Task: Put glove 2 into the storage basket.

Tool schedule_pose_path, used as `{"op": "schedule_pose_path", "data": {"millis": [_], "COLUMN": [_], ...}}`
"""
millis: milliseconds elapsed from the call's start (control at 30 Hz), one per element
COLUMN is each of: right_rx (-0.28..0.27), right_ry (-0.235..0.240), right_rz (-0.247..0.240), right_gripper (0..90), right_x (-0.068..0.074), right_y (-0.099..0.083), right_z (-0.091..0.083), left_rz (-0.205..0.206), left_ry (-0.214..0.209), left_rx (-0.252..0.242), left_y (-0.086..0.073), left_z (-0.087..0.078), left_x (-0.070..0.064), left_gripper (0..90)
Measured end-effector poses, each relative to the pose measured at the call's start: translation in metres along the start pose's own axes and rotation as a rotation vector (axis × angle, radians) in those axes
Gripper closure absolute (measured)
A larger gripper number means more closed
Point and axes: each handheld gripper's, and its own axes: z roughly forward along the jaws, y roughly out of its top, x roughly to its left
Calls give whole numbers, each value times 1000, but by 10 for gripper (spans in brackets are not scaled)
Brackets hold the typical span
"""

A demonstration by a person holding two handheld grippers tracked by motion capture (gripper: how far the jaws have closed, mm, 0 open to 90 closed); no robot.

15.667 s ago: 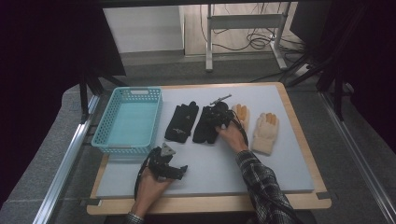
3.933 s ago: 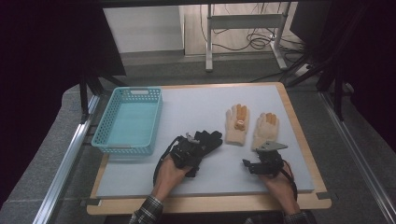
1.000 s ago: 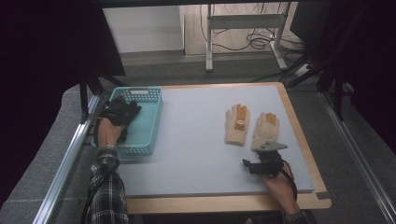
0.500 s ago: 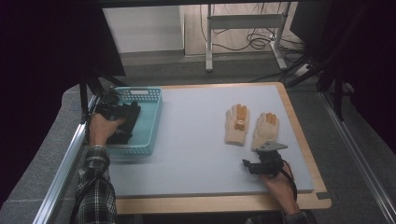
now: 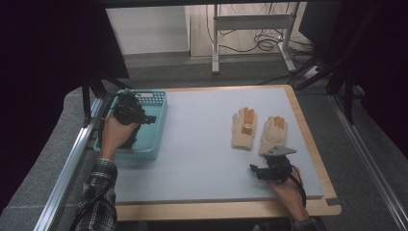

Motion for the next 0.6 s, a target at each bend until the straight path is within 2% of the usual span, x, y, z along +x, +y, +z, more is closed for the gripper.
{"op": "schedule_pose_path", "data": {"millis": [233, 467, 600], "right_rx": [0, 0, 0], "right_ry": [0, -1, -3], "right_rz": [1, 1, 0], "right_gripper": [234, 234, 233], "right_x": [0, 0, 0], "right_y": [0, 0, 0], "right_z": [0, 0, 0], "left_rz": [70, 168, 227], "left_ry": [-47, -87, -93], "left_rx": [-49, -50, -46], "left_y": [3, -1, -6], "left_z": [-3, 5, 12], "left_x": [-35, -70, -92], "left_gripper": [0, 0, 0]}}
